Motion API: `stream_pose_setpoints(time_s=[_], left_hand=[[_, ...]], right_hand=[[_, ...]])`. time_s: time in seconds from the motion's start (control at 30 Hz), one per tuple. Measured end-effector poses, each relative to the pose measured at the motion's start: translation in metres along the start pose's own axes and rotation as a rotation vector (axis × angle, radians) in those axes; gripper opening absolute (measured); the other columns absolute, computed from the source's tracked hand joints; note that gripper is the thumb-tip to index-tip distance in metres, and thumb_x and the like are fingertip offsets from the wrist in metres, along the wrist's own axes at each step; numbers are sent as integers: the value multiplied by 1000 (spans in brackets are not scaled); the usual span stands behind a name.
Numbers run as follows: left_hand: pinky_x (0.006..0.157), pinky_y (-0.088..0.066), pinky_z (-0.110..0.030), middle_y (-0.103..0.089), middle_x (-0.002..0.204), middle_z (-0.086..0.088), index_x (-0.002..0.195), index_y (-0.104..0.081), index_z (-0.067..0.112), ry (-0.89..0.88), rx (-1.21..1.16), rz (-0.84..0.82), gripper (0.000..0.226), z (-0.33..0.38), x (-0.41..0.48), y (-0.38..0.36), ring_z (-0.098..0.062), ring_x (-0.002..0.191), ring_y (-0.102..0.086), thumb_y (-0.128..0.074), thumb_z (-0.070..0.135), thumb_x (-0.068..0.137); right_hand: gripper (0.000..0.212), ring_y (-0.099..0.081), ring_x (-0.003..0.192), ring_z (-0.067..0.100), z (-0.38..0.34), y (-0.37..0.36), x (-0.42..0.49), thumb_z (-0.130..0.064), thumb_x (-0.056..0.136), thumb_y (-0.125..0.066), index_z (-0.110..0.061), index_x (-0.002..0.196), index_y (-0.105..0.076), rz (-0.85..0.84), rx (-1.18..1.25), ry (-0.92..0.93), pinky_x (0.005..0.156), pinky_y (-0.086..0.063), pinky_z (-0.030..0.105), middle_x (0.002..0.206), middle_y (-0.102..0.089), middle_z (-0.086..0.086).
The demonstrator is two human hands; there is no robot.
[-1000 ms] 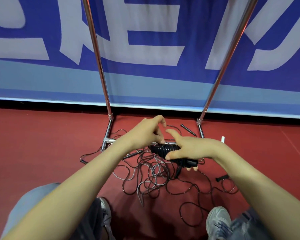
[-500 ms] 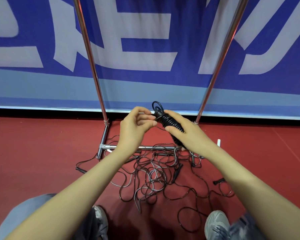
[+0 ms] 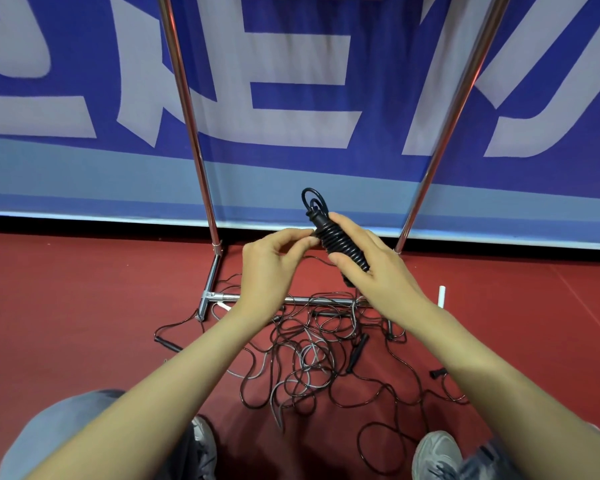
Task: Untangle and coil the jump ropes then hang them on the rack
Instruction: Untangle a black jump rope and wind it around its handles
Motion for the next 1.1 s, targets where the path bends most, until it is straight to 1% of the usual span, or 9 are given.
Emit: stream_pose_setpoints(time_s=[0.17, 0.27, 0.37, 0.53, 0.73, 0.8, 0.9, 0.97, 1.1], left_hand=[[99, -47, -33, -73, 107, 7, 115, -70, 20, 231, -294, -180, 28, -1, -3, -8, -8, 107, -65, -62, 34, 92], [99, -48, -32, -71, 114, -2, 119, -66, 10, 339, -508, -219, 39, 0, -4, -11, -14, 112, -64, -58, 35, 90], [95, -49, -29, -69, 115, -9, 117, -63, 5, 396, -625, -196, 30, 2, -3, -10, -18, 109, -65, -56, 23, 95], [92, -52, -27, -69, 106, -6, 115, -61, 6, 431, -881, -241, 29, 9, 4, -10, -16, 100, -65, -56, 19, 90], [78, -54, -24, -71, 91, 0, 102, -65, 9, 528, -828, -109, 15, -1, 3, -13, -12, 84, -67, -53, 15, 95], [71, -57, -24, -69, 82, -1, 92, -63, 10, 589, -878, -75, 12, -4, 7, -10, -13, 75, -66, -52, 15, 95], [72, -59, -31, -68, 83, -8, 90, -60, 10, 682, -942, -143, 11, -9, 13, -7, -19, 74, -66, -52, 15, 94], [72, -59, -33, -68, 88, -13, 99, -58, 4, 702, -896, -274, 16, -10, 9, -11, -22, 76, -68, -52, 17, 92], [78, -57, -35, -68, 85, -13, 101, -60, 1, 746, -893, -463, 33, -9, -3, -21, -24, 78, -67, -55, 25, 78]], right_hand=[[56, -58, 99, 7, -1, -3, 1, -40, 95, -54, -57, 140, -26, 46, 61, 21, 90, -49, 39, 128, -51, -18], [57, -59, 100, 6, -2, -6, 1, -37, 95, -55, -59, 139, -25, 21, 83, 41, 89, -50, 39, 133, -48, -19], [61, -58, 100, 1, -8, -10, 1, -32, 95, -57, -66, 134, -25, 4, 129, 63, 88, -50, 33, 134, -48, -20], [56, -53, 99, -7, -14, -13, 8, -23, 95, -58, -44, 141, -34, -63, 277, 87, 87, -39, 13, 125, -53, -17], [56, -49, 110, -9, -12, -22, 13, -43, 97, -47, -55, 144, -19, -211, 196, 25, 94, -36, 15, 142, -44, -16], [56, -55, 106, -1, -9, -15, 16, -54, 95, -41, -60, 143, -12, -181, 204, -48, 94, -39, 23, 132, -49, -17], [57, -62, 98, 7, 4, 10, 21, -48, 94, -50, -47, 145, -25, 38, 299, -177, 87, -46, 24, 118, -53, -16], [46, -61, 97, -3, 7, 16, 21, -36, 92, -61, -37, 135, -45, 17, 285, -179, 78, -43, 12, 121, -55, -14], [7, -60, 92, -5, 3, 14, 19, -19, 90, -65, -25, 95, -66, -45, 301, -127, 86, -42, 11, 109, -65, -3]])
Point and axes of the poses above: each hand's wrist, its own x-axis towards the middle knuckle, its own y-axis out of the back of the hand, z = x × y, the point moved 4 cm from there along x, towards the middle knuckle
